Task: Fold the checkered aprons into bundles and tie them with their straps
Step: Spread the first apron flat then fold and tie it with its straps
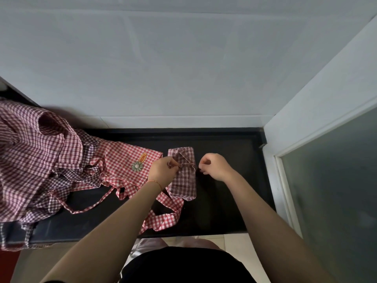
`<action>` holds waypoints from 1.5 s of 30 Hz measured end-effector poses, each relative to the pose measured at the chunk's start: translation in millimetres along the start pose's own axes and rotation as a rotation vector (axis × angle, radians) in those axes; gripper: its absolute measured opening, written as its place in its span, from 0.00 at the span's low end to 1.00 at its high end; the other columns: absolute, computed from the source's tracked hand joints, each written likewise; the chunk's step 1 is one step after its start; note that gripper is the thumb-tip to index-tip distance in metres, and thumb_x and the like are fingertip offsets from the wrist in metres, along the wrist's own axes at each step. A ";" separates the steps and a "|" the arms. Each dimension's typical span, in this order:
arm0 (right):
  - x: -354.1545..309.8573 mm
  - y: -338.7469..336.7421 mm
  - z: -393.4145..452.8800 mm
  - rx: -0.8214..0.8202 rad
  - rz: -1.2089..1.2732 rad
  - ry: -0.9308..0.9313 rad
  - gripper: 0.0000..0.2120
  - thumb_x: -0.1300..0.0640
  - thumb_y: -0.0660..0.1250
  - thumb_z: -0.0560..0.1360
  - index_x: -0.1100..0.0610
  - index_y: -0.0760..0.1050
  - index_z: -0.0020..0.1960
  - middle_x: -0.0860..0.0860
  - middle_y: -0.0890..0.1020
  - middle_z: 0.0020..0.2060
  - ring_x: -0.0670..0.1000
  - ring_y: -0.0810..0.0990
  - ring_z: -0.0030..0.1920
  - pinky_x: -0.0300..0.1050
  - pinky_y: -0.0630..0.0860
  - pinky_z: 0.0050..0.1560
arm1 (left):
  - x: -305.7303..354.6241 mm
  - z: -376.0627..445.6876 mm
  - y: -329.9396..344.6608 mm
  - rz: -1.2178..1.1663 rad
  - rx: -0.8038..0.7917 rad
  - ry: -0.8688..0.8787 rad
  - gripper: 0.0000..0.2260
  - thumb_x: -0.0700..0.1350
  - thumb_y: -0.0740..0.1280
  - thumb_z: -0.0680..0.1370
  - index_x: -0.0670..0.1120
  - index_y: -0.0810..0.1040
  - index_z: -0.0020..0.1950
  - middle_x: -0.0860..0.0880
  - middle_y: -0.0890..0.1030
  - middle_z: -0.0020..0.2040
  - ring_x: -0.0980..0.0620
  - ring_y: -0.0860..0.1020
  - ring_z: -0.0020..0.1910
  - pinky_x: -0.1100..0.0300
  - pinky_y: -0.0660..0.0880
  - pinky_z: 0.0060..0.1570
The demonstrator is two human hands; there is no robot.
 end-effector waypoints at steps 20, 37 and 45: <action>-22.4 23.5 0.4 0.092 -0.189 -0.150 0.06 0.56 0.72 0.76 0.56 0.79 0.50 0.51 0.78 0.49 0.50 0.78 0.48 0.46 0.78 0.51 | 17.4 1.3 2.5 -0.256 -0.170 0.032 0.04 0.41 0.66 0.80 0.50 0.77 0.49 0.49 0.81 0.49 0.50 0.81 0.49 0.59 0.79 0.49; -27.3 31.7 3.6 0.063 -0.020 -0.099 0.05 0.60 0.66 0.80 0.58 0.79 0.55 0.52 0.83 0.47 0.48 0.81 0.41 0.40 0.76 0.40 | 5.3 0.1 -2.2 -0.224 -0.121 -0.002 0.06 0.42 0.71 0.77 0.51 0.79 0.42 0.52 0.81 0.44 0.54 0.80 0.45 0.63 0.76 0.45; -4.7 4.7 -6.9 -0.139 0.211 0.024 0.05 0.59 0.72 0.76 0.58 0.82 0.51 0.53 0.85 0.45 0.48 0.86 0.45 0.45 0.83 0.52 | 0.8 -3.8 -2.3 -0.189 -0.125 -0.019 0.02 0.42 0.72 0.77 0.48 0.81 0.45 0.52 0.82 0.45 0.54 0.80 0.46 0.63 0.78 0.45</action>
Point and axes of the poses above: each hand's wrist, its own z-axis towards the middle knuckle, its own y-axis out of the palm, x = y × z, the point moved 5 cm from there along z, towards the middle knuckle
